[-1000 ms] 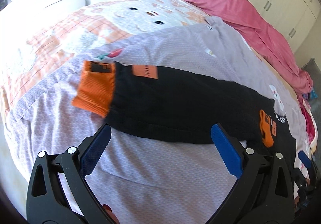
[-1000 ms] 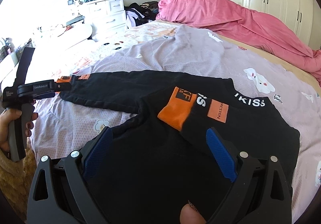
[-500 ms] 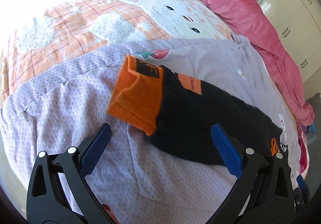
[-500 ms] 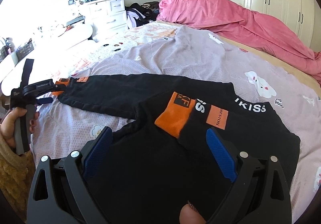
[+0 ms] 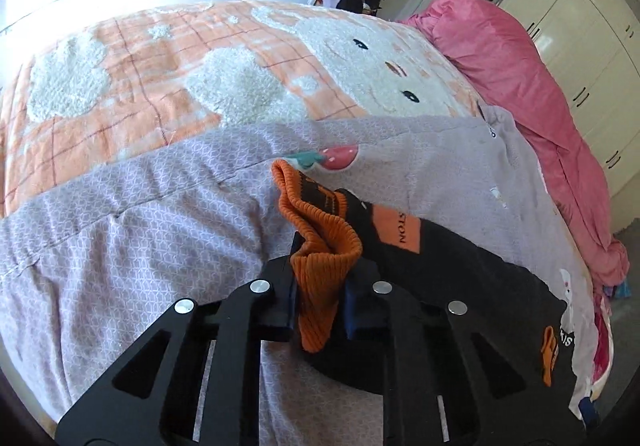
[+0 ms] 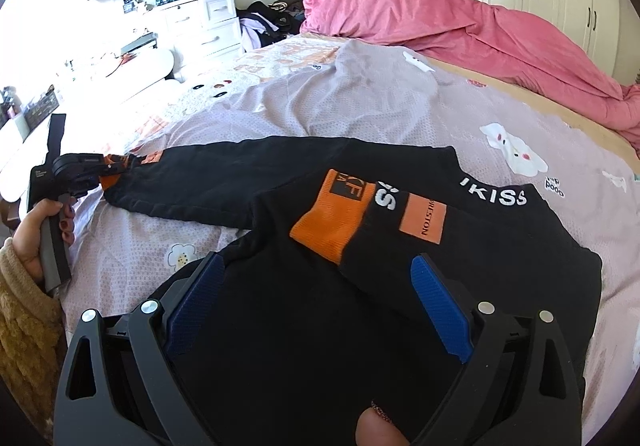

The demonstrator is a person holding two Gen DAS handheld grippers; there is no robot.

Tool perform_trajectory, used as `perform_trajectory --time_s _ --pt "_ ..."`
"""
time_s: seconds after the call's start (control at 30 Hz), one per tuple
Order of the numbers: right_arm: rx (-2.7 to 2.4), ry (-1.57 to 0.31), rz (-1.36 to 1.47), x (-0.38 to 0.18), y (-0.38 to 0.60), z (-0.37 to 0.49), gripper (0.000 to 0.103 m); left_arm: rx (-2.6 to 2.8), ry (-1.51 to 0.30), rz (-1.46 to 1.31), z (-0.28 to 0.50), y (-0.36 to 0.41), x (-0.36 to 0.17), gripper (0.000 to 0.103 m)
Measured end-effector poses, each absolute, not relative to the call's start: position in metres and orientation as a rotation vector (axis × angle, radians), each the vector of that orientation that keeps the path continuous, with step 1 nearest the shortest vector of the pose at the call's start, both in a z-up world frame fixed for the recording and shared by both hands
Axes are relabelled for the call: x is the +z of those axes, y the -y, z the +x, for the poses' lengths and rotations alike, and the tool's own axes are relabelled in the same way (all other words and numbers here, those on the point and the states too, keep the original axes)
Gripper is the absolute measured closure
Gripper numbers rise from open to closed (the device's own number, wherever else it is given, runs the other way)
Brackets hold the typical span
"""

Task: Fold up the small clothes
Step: 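Grasp the orange cuff of the extended sleeve with the left gripper, then fold the held sleeve onto the shirt body with the left gripper, release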

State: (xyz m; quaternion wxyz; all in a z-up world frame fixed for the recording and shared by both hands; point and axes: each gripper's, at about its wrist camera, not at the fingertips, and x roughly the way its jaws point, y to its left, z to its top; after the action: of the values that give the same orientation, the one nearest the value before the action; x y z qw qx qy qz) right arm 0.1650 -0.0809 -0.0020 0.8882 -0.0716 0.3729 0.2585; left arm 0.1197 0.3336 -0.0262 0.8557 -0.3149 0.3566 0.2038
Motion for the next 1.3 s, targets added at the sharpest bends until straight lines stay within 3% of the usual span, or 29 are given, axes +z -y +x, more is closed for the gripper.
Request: perform_trajectory --time_s 0.63,1.3 --pt "0.433 -0.763 -0.038 0.021 0.133 0.164 0.009 0.085 -0.58 -0.497 0.144 -0.208 0.082 0.097" --pt "0.241 -0.724 0.142 0.043 0.234 0.166 0.009 -0.2 -0.639 -0.381 0.165 -0.07 0.081 0.097"
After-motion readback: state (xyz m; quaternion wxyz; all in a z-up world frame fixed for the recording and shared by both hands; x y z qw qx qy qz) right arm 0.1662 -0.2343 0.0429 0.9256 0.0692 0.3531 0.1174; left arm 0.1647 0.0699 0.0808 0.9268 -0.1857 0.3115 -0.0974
